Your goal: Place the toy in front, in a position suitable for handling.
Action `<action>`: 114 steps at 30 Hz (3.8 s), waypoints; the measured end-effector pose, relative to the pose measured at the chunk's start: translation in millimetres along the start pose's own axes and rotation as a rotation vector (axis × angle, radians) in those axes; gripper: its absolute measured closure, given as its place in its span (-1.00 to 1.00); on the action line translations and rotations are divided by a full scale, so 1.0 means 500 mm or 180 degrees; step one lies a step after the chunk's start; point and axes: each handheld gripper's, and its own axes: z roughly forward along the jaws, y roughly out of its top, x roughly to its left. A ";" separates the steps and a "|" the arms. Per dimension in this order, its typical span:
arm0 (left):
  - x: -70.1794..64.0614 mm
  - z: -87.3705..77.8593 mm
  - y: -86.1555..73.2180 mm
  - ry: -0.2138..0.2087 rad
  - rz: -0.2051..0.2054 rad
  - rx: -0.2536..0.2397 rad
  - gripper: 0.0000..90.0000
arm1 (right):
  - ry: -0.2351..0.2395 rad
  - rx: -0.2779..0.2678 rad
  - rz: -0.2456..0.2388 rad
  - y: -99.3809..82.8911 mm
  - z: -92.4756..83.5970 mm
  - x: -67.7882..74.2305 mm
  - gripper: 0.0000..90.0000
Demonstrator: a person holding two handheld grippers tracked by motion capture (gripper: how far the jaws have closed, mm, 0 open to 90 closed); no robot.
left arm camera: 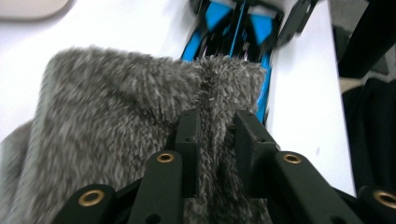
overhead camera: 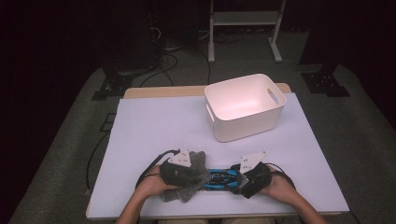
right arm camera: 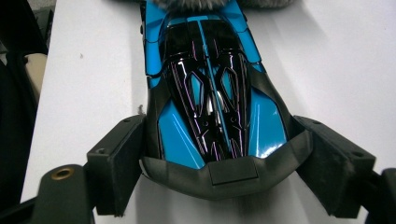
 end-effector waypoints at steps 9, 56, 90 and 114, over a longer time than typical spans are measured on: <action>-0.008 0.009 0.015 -0.0042 0.0043 -0.0030 0.66 | -0.0011 0.0017 -0.0047 -0.006 -0.001 -0.001 -0.58; -0.021 0.029 0.055 -0.0027 0.0200 -0.0073 0.74 | 0.0074 -0.0018 0.0005 -0.012 0.006 -0.007 -0.53; 0.021 0.035 0.074 0.0010 0.0190 0.0156 0.75 | 0.0068 -0.0051 0.0014 -0.015 0.007 -0.007 -0.53; -0.009 0.150 0.214 -0.0511 0.0440 0.0347 0.77 | 0.0099 -0.0077 0.0028 -0.017 0.007 -0.008 -0.53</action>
